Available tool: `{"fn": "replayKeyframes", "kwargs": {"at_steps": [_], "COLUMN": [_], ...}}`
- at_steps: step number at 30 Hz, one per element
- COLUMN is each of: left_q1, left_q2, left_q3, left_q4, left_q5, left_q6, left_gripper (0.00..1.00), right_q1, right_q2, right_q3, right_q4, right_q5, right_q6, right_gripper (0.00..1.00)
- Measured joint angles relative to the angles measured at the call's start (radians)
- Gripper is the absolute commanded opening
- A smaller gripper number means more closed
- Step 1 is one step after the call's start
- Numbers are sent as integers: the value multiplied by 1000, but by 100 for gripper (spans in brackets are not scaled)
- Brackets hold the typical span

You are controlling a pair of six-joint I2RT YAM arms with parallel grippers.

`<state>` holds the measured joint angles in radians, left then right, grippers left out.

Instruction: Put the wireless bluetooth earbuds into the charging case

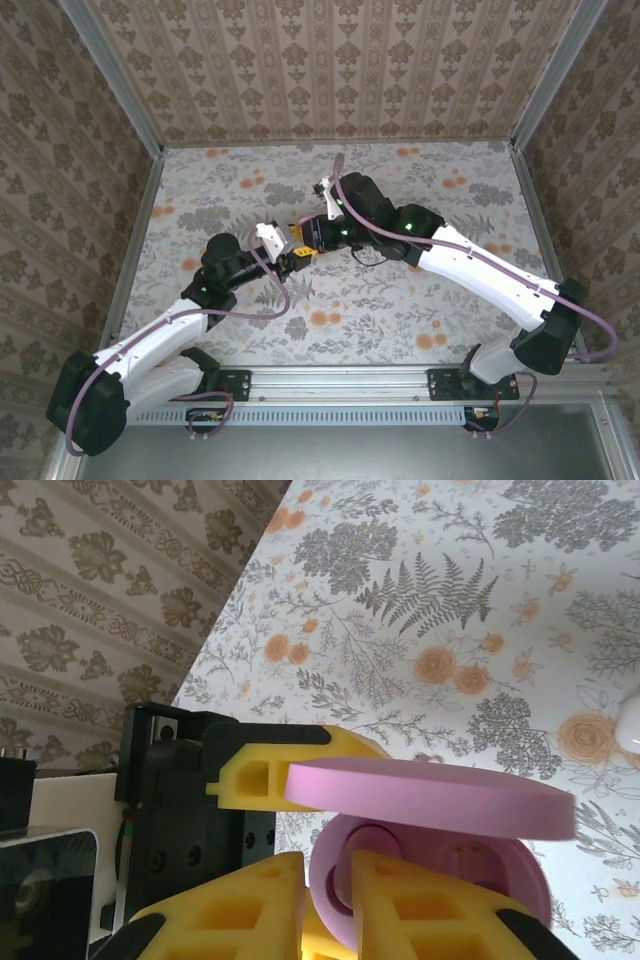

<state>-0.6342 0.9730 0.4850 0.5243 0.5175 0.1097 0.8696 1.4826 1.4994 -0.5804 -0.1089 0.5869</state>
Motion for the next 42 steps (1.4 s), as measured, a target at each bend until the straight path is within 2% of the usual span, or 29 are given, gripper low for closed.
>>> {"fn": "replayKeyframes", "kwargs": {"at_steps": [10, 19, 23, 32, 42], "left_q1": [0, 0, 0, 0, -2], "left_q2": [-2, -39, -60, -70, -75], "left_q3": [0, -3, -18, -20, -27], "left_q4": [-10, 7, 11, 16, 16], "left_q5": [-9, -10, -10, -14, -20], "left_q6": [0, 31, 52, 86, 95], "left_gripper": [37, 37, 37, 37, 37], "right_q1": [0, -19, -62, -61, -58], "right_q2": [-11, -217, -288, -192, -106], "right_q3": [-21, -164, -206, -204, -177], "right_q4": [27, 84, 102, 192, 213], "right_q5": [1, 103, 106, -85, -165], "right_q6": [-3, 9, 19, 26, 50], "right_gripper": [24, 27, 24, 22, 22]}}
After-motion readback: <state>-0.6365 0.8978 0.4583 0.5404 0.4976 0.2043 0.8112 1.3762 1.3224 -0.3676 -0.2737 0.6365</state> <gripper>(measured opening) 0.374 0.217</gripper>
